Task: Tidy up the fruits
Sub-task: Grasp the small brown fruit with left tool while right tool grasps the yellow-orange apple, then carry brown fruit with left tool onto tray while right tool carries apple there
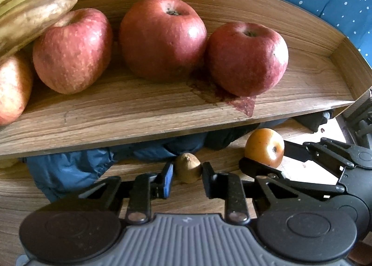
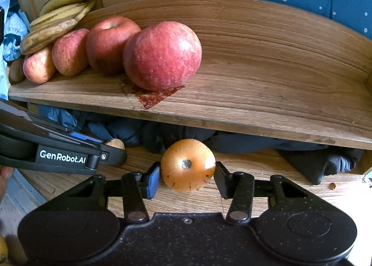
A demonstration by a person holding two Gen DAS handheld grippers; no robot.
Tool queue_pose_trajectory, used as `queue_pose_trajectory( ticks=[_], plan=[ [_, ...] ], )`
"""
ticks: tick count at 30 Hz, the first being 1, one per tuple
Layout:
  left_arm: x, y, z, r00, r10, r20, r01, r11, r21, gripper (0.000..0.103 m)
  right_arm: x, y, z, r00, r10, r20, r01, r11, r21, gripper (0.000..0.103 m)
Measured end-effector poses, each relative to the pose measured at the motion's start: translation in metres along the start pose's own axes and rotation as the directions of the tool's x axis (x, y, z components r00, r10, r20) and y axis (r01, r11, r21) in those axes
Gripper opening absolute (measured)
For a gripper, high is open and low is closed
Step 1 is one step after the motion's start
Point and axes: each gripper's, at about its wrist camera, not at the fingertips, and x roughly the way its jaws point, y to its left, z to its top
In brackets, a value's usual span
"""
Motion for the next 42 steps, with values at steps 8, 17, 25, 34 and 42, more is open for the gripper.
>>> queue_pose_trajectory(
  ticks=[8, 17, 25, 34, 42],
  plan=[
    [-0.007, 0.004, -0.007, 1.0, -0.005, -0.001, 0.005, 1.0, 0.008, 0.028, -0.005, 0.0, 0.0, 1.0, 0.017, 0.0, -0.017, 1.0, 0.004, 0.05],
    [-0.022, 0.006, -0.017, 1.0, 0.002, 0.007, -0.002, 1.0, 0.008, 0.029, -0.016, -0.001, -0.003, 0.999, 0.033, 0.008, -0.033, 0.999, 0.029, 0.05],
    [-0.043, 0.013, -0.032, 1.0, 0.014, 0.022, -0.013, 1.0, -0.007, 0.028, -0.032, 0.013, -0.014, 0.998, 0.055, 0.012, -0.055, 0.998, 0.008, 0.05],
    [-0.07, 0.022, -0.053, 0.998, 0.038, 0.045, -0.037, 0.999, -0.03, 0.028, -0.052, 0.037, -0.023, 0.995, 0.1, 0.021, -0.099, 0.995, -0.022, 0.05],
    [-0.084, 0.032, -0.075, 0.997, 0.064, 0.05, -0.06, 0.996, -0.065, 0.028, -0.066, 0.052, -0.034, 0.991, 0.134, 0.016, -0.133, 0.99, -0.052, 0.05]
  ],
)
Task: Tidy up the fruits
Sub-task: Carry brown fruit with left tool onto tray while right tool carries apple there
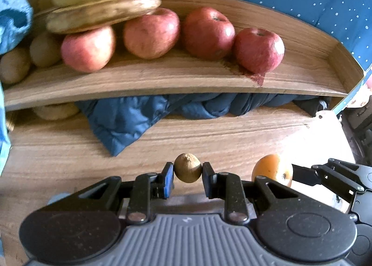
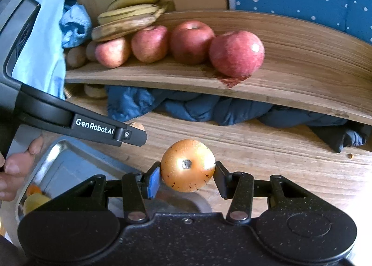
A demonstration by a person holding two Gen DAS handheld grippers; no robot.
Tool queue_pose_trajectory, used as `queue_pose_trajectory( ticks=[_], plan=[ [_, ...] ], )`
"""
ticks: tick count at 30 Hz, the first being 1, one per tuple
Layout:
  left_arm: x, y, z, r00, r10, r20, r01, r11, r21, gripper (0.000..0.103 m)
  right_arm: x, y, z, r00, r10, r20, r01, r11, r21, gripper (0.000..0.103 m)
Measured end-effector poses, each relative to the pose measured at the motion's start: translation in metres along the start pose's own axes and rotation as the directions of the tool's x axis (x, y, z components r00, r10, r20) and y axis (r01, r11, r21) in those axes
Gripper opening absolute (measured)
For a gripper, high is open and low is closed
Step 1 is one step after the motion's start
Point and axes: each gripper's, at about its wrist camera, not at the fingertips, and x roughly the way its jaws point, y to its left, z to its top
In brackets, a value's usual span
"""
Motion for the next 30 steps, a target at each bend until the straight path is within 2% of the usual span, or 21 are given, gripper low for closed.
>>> queue_pose_trajectory(
  ticks=[10, 11, 30],
  plan=[
    [-0.014, 0.02, -0.018, 0.999, 0.04, -0.011, -0.04, 0.997, -0.059, 0.028, -0.002, 0.027, -0.011, 0.998, 0.057, -0.028, -0.058, 0.997, -0.048, 0.05],
    [-0.016, 0.023, -0.019, 0.997, 0.033, -0.073, -0.035, 0.999, -0.03, 0.028, -0.001, 0.029, -0.012, 0.998, 0.063, -0.031, -0.064, 0.997, -0.053, 0.05],
    [-0.031, 0.058, -0.044, 0.991, 0.09, -0.1, -0.103, 0.986, -0.131, 0.028, 0.01, 0.065, -0.023, 0.985, 0.151, -0.088, -0.163, 0.976, -0.144, 0.05]
  ],
)
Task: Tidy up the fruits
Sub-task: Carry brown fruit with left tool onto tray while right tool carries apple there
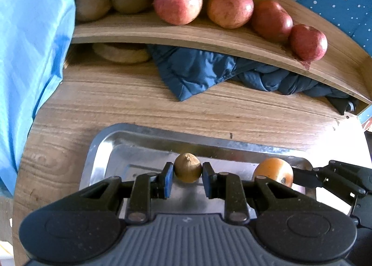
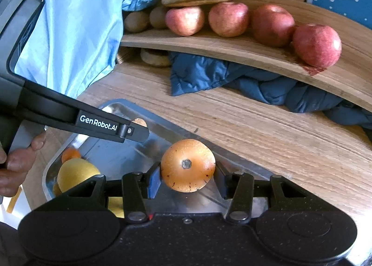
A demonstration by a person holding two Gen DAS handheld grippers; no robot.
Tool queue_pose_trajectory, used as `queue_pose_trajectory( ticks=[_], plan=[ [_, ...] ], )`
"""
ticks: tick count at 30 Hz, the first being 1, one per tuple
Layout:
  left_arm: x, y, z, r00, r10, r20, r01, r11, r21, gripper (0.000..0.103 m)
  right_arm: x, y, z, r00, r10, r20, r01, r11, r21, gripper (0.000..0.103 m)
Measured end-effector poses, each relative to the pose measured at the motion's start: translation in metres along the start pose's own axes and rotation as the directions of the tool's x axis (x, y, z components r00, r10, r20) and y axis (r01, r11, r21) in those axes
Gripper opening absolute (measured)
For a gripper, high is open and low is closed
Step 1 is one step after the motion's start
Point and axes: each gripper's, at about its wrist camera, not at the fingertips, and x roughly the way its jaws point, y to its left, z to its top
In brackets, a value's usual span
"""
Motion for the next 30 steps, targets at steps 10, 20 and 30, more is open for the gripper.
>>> queue_pose_trajectory(
  ticks=[10, 20, 30],
  plan=[
    [-0.002, 0.003, -0.008, 1.0, 0.014, -0.007, -0.015, 1.0, -0.022, 0.028, 0.004, 0.01, -0.01, 0.999, 0.029, -0.023, -0.029, 0.999, -0.022, 0.05],
    [-0.002, 0.004, -0.011, 1.0, 0.026, -0.014, -0.027, 0.999, -0.036, 0.028, 0.004, 0.011, -0.014, 0.999, 0.037, -0.03, -0.038, 0.999, -0.033, 0.05],
    [0.002, 0.004, -0.009, 0.999, 0.034, -0.026, -0.035, 0.999, -0.03, 0.029, 0.005, 0.012, -0.013, 0.999, 0.035, -0.031, -0.036, 0.999, -0.028, 0.05]
  ],
)
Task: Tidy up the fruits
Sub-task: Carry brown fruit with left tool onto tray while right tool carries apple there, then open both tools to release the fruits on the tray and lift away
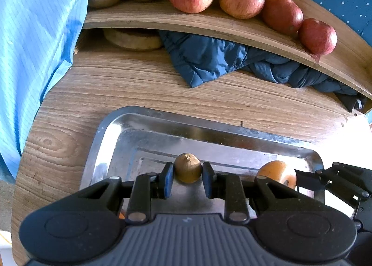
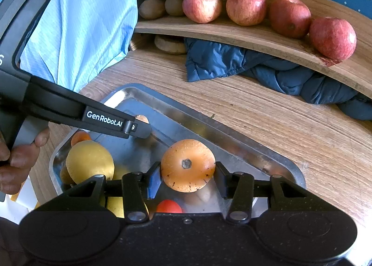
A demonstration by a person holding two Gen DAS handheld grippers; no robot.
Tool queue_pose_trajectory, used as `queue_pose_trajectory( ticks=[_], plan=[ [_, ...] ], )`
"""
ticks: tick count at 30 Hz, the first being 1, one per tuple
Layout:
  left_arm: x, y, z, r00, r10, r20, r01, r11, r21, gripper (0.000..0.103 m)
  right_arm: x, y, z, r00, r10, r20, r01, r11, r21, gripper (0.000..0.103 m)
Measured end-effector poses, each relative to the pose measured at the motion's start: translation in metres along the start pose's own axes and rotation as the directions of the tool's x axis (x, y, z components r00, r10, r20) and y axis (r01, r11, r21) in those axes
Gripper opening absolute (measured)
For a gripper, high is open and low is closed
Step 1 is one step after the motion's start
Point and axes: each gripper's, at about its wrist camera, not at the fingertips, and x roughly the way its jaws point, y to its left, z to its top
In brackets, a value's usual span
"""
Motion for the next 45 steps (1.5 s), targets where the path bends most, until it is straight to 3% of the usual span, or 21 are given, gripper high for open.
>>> queue_pose_trajectory(
  ticks=[31, 34, 37, 45],
  plan=[
    [0.01, -0.003, 0.006, 1.0, 0.017, -0.012, -0.017, 0.999, 0.027, 0.03, -0.002, -0.003, 0.001, 0.999, -0.031, 0.012, 0.03, 0.999, 0.043, 0.051],
    [0.009, -0.004, 0.005, 1.0, 0.019, -0.008, -0.018, 0.999, 0.03, 0.037, -0.003, -0.004, 0.001, 0.999, -0.039, 0.015, 0.038, 0.998, 0.049, 0.052],
    [0.007, -0.005, 0.005, 1.0, 0.031, 0.002, -0.031, 0.999, 0.028, 0.056, -0.004, -0.004, 0.0, 0.999, -0.045, 0.017, 0.044, 0.998, 0.052, 0.054],
    [-0.002, -0.007, 0.006, 0.999, 0.042, 0.022, -0.043, 0.999, 0.026, 0.07, -0.012, -0.004, -0.001, 0.997, -0.064, 0.036, 0.061, 0.996, 0.064, 0.064]
  ],
)
